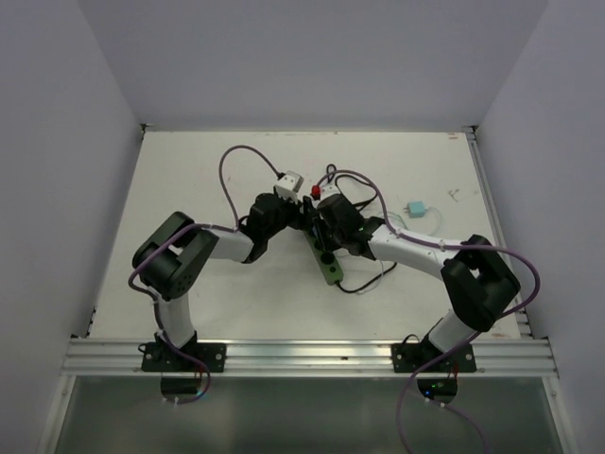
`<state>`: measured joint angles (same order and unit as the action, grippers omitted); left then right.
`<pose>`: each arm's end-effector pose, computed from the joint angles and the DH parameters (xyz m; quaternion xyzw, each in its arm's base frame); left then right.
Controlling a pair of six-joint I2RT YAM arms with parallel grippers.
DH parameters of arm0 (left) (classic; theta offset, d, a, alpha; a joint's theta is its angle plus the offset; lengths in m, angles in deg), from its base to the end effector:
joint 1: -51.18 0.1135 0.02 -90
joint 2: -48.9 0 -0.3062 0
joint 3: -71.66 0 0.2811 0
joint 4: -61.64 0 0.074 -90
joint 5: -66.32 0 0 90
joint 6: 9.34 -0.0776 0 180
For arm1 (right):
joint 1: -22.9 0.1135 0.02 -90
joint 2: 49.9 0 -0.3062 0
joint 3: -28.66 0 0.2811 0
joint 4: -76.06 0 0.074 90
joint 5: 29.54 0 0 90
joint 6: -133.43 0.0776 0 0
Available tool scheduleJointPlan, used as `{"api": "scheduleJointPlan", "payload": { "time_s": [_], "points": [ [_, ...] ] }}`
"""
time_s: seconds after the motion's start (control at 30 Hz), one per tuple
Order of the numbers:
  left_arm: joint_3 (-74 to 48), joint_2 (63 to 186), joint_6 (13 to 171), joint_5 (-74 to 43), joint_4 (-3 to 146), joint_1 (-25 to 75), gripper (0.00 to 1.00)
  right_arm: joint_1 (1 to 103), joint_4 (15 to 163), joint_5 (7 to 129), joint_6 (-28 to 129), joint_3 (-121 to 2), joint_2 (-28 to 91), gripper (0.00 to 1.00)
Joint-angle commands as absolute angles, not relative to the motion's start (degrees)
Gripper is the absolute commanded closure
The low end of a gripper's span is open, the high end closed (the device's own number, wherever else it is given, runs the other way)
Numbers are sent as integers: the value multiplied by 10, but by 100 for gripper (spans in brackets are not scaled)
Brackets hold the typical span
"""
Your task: Pull the plug off the socket
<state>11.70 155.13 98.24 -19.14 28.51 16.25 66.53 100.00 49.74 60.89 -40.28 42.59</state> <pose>0.3632 -0.2611 0.1700 0.1424 0.7701 -0.3026 0.5433 0.2941 0.2604 0.1963 -0.1771 0.9115 0.1085 0.3551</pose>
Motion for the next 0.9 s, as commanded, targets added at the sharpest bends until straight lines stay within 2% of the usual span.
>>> {"api": "scheduleJointPlan", "payload": {
  "time_s": [0.0,0.23,0.4,0.53,0.63,0.77,0.87],
  "points": [
    [156,1566,983,-178,248,159,31,685,1010,555,600,-403,396,100],
    [185,1567,982,-200,259,160,32,685,1010,562,603,-412,404,100],
    [180,1574,978,-228,287,159,39,683,1016,569,613,-423,407,100],
    [183,1590,986,-235,293,159,41,632,990,689,651,-410,412,100],
    [176,1596,988,-231,306,159,43,608,988,725,666,-405,414,100],
    [177,1597,992,-233,312,161,44,595,994,741,666,-405,413,100],
    [174,1601,996,-231,316,160,45,605,1016,698,646,-420,415,100]
  ]
}}
